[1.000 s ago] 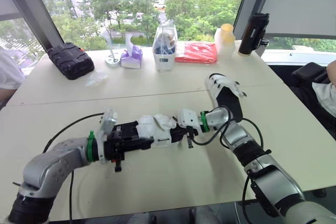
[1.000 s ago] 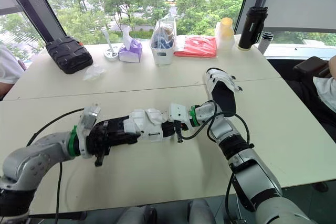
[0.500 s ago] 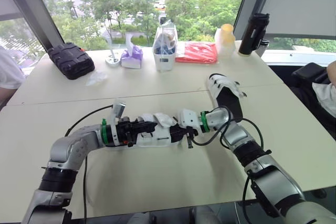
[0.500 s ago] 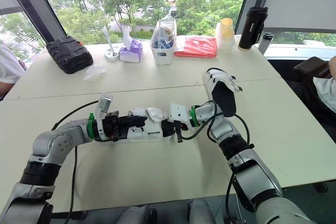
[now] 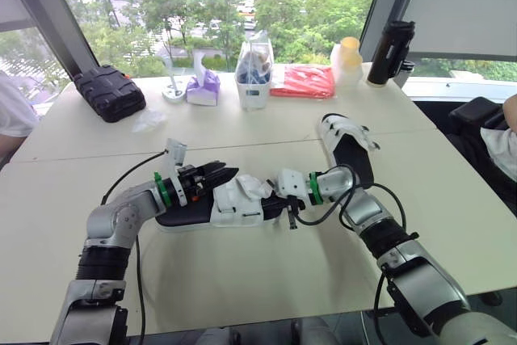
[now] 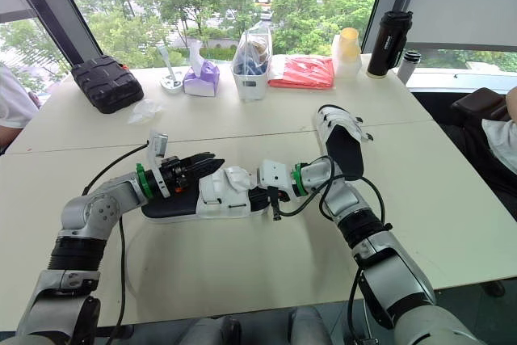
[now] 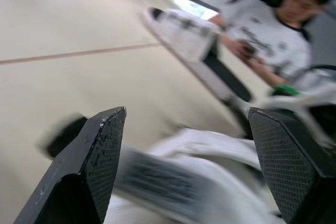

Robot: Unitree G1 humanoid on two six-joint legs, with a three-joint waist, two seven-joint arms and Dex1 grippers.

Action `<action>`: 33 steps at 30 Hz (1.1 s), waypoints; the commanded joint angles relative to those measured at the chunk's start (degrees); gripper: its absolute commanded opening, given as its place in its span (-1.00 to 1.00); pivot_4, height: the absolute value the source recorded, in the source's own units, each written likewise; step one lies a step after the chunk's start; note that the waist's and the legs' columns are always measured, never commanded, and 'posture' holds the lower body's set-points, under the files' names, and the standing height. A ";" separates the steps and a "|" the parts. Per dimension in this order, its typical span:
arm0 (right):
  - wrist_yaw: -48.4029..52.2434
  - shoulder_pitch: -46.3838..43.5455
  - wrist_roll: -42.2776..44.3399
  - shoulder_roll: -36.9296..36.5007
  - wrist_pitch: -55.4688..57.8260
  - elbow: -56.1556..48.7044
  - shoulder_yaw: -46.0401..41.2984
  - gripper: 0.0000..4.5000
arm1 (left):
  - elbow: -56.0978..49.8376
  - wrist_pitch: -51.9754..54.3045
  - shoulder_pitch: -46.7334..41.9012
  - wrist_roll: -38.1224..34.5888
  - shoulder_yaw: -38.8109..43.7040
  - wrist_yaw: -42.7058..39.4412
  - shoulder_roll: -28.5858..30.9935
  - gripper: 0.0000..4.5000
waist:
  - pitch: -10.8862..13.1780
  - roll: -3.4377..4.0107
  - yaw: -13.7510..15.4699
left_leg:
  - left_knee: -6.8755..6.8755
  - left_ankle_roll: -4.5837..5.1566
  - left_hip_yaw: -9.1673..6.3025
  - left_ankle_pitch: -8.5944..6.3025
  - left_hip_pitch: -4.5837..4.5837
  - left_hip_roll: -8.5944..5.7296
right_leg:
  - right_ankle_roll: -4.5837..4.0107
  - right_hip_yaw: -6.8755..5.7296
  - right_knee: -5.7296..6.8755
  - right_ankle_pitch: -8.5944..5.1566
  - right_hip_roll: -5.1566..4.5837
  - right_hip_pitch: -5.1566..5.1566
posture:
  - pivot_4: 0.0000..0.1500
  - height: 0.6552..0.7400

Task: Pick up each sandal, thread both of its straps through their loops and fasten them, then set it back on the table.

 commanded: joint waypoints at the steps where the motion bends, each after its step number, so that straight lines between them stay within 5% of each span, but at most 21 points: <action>1: 0.97 2.60 -3.69 -0.27 1.92 2.56 3.43 -1.00 | 2.76 -3.29 -3.85 0.59 4.63 2.31 0.21 0.69 | 0.00 -0.01 -0.01 | 0.00 0.00 0.00 0.00 0.00 0.00 | 0.00 0.00 0.00 0.00 0.00 0.00 | 1.00 1.00; 11: 0.98 2.28 -3.83 -0.25 1.50 3.29 3.42 -1.00 | 4.84 6.86 -3.56 -1.64 6.85 1.45 3.25 0.69 | -0.01 0.00 -0.21 | 0.00 0.00 0.01 0.00 0.00 -0.01 | 0.01 0.00 0.00 0.00 0.00 -0.01 | 1.00 1.00; 23: 0.92 1.99 -4.09 -0.21 1.06 3.85 3.61 -1.00 | 6.92 12.18 -5.59 -1.35 5.77 0.97 -0.28 0.69 | -0.02 -0.02 -0.16 | 0.00 -0.03 0.00 0.02 0.01 0.00 | 0.01 -0.01 0.05 0.00 0.00 -0.01 | 1.00 1.00; 26: 0.84 2.19 -4.12 -0.34 1.05 3.65 3.64 -1.00 | 8.01 12.01 -6.63 -0.80 5.62 0.70 -1.14 0.35 | -0.02 -0.03 -0.17 | 0.00 -0.05 0.00 0.03 0.01 -0.01 | 0.01 -0.01 0.04 0.00 0.00 -0.01 | 1.00 1.00; 32: 0.59 2.60 -4.16 -0.57 1.24 3.21 3.62 -1.00 | 9.80 10.89 -8.78 -0.82 6.70 -0.06 -1.65 -0.98 | -0.03 -0.04 -0.17 | 0.00 -0.29 0.01 0.16 0.01 -0.01 | 0.01 -0.01 0.04 0.00 0.00 -0.01 | 1.00 1.00; 33: 0.57 2.64 -4.17 -0.59 1.28 3.15 3.63 -1.00 | 9.69 10.84 -8.87 -0.91 6.77 -0.41 -1.57 -0.98 | -0.03 -0.05 -0.19 | 0.00 -0.29 0.01 0.16 0.01 -0.01 | 0.01 -0.01 0.04 0.00 0.00 -0.01 | 1.00 1.00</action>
